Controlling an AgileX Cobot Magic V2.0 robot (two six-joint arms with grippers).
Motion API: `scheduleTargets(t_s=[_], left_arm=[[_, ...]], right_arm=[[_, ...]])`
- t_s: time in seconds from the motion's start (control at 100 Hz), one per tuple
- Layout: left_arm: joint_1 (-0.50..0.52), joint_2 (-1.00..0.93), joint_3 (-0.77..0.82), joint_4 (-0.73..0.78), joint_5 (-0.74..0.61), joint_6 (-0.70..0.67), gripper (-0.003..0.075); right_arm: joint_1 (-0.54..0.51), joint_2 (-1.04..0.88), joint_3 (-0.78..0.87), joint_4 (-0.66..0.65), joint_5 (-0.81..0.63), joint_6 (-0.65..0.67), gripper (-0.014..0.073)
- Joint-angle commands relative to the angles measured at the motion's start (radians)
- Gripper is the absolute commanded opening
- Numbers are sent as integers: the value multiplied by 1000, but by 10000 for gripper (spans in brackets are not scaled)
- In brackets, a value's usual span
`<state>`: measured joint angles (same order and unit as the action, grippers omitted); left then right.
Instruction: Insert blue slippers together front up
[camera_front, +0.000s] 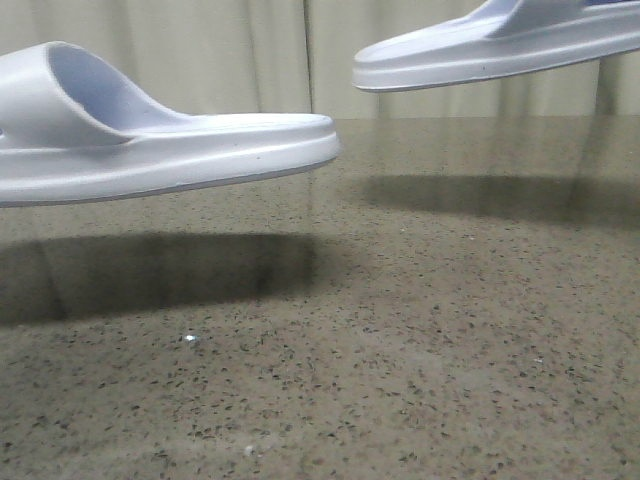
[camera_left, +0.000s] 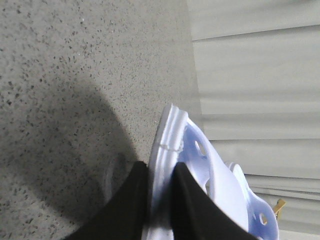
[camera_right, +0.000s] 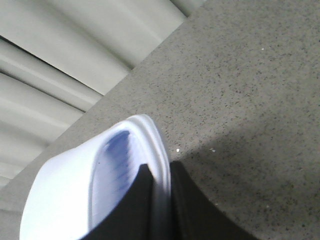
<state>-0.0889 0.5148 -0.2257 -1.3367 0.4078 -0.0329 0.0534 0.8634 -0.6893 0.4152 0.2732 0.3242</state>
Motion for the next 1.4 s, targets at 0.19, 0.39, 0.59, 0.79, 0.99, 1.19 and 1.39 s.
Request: scheduleTargets(t_s=[0.19,0.39,0.59,0.79,0.99,1.19,1.39], left_arm=[[4,0,-36,-45,-10,9,16],[4,0,-36,-45,-1,20,16],[4,0,-36,-94,21,69,16],[4,0,-36,-206,68,149,16],[4,0,-36,-247,117,190,16],[4,0,-36,-321,150,249,16],[4,0,-36,-325,157,257,16]], right_arm=[[-2,-81,-96,80,142,-23,-107],[-2,-82,-102,385,231,-281,-107],[-2,-68,-102,526,310,-401,-107],[-2,-47,-102,528,362,-401,-107],[-2,-36,-102,530,397,-401,-107],[-2,-24,-102,530,405,-401,-107],[-2,-10,-102,538,406,-403,-107]])
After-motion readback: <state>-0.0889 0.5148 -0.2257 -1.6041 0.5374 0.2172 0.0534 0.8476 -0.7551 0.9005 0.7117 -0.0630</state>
